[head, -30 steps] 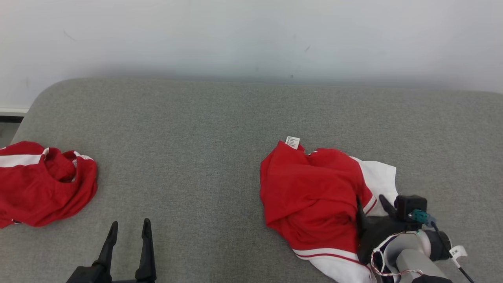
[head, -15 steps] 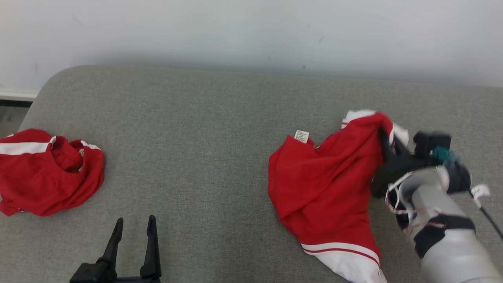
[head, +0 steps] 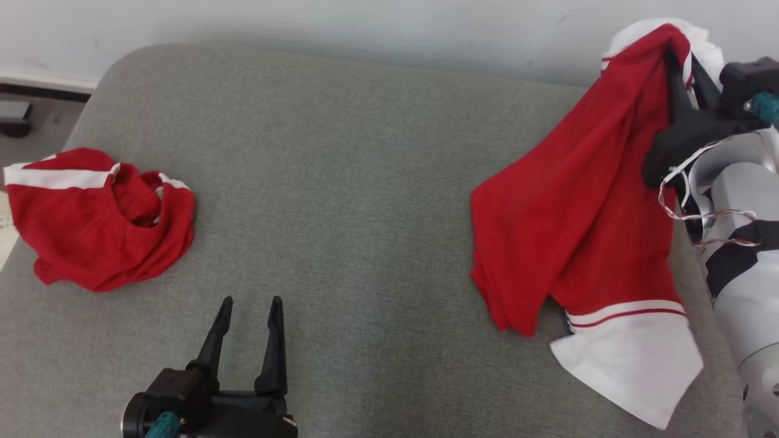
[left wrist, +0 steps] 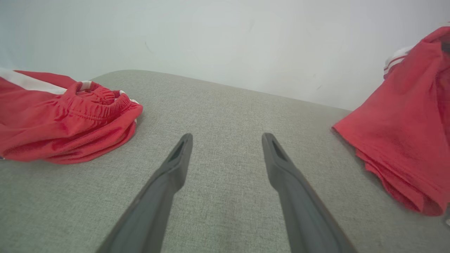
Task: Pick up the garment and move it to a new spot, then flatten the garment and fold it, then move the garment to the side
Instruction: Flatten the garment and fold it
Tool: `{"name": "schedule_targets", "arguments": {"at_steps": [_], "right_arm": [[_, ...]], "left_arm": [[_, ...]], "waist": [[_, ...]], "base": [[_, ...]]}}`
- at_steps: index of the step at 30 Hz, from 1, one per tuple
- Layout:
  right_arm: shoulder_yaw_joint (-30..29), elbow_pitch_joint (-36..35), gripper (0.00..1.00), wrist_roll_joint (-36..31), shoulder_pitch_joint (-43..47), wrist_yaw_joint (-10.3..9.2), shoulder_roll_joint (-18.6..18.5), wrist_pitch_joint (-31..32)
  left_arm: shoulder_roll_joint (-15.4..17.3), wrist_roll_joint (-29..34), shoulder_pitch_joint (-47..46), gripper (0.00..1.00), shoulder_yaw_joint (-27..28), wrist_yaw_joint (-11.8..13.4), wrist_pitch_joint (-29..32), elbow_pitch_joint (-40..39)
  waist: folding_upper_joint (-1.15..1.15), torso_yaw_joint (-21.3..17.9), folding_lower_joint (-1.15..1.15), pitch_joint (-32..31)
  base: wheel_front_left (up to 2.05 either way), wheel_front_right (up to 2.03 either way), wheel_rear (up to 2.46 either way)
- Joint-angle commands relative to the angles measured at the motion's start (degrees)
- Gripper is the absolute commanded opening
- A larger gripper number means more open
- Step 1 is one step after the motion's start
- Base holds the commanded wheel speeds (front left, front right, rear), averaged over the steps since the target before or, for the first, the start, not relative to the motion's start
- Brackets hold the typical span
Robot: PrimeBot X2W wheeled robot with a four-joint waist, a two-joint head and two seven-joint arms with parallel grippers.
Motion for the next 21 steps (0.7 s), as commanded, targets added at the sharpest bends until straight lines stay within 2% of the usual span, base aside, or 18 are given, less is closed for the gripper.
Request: {"name": "schedule_targets", "arguments": {"at_steps": [1, 2, 7, 12, 21], "right_arm": [[-0.3, 1.5, 0.61, -1.0, 0.3, 0.16, 0.2, -0.2], [-0.6, 1.8, 1.00, -1.9, -0.5, 0.16, 0.4, -0.2], [-2.4, -1.1, 1.00, -4.3, 0.9, 0.13, 1.9, -0.2], [-4.4, -6.9, 1.00, -2.3, 6.8, 0.12, 3.9, -0.2], [-3.2, -17.4, 1.00, 6.1, 26.3, 0.12, 4.0, -0.2]], "left_arm": [[0.0, -0.1, -0.7, 1.00, -0.3, 0.3, -0.2, 0.0], [0.0, -0.2, -0.8, 1.00, -0.6, 0.3, -0.2, 0.1], [0.0, -0.2, -0.1, 1.00, -0.2, 0.8, -0.2, 0.0], [0.0, 0.4, 1.5, 1.00, 0.9, 0.7, -0.2, 0.1], [0.0, 1.1, 3.5, 1.00, 2.3, 0.5, -0.2, 0.1]], "waist": [[-0.01, 2.0, -0.01, 1.7], [-0.01, 2.1, -0.01, 1.7], [-0.01, 0.4, -0.01, 1.1], [-0.01, -2.7, -0.01, -0.8], [-0.01, -6.1, -0.01, -4.6]], "base": [[0.00, 0.00, 0.00], [0.00, 0.00, 0.00], [0.00, 0.00, 0.00], [0.00, 0.00, 0.00], [0.00, 0.00, 0.00]]}}
